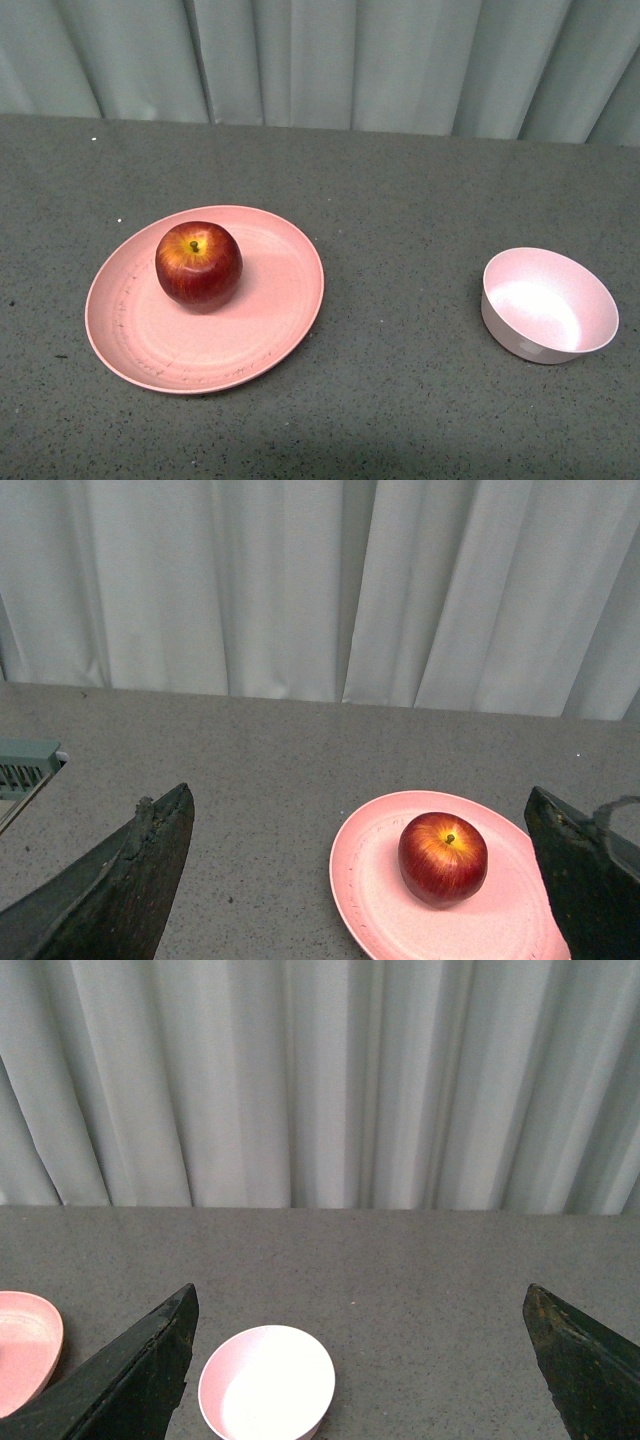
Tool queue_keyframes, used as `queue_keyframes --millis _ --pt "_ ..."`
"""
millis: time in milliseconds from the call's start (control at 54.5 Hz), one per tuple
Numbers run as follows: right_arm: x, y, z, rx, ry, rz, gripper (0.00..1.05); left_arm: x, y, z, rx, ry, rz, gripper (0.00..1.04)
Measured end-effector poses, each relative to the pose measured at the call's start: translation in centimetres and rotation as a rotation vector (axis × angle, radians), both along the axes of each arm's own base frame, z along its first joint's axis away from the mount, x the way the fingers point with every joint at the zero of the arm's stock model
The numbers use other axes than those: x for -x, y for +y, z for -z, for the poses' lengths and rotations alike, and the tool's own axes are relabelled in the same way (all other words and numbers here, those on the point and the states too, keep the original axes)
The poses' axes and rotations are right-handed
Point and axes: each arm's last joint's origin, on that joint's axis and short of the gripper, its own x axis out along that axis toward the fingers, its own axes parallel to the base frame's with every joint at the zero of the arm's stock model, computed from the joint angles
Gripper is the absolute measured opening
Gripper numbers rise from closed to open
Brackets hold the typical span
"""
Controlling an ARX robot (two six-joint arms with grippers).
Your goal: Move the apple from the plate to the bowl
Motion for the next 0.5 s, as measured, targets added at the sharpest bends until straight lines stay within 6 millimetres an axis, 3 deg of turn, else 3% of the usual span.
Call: queue_keyframes --millis 496 --pt "0.00 0.00 0.00 0.000 0.000 0.000 0.95 0.00 0.00 0.00 0.000 0.000 0.000 0.98"
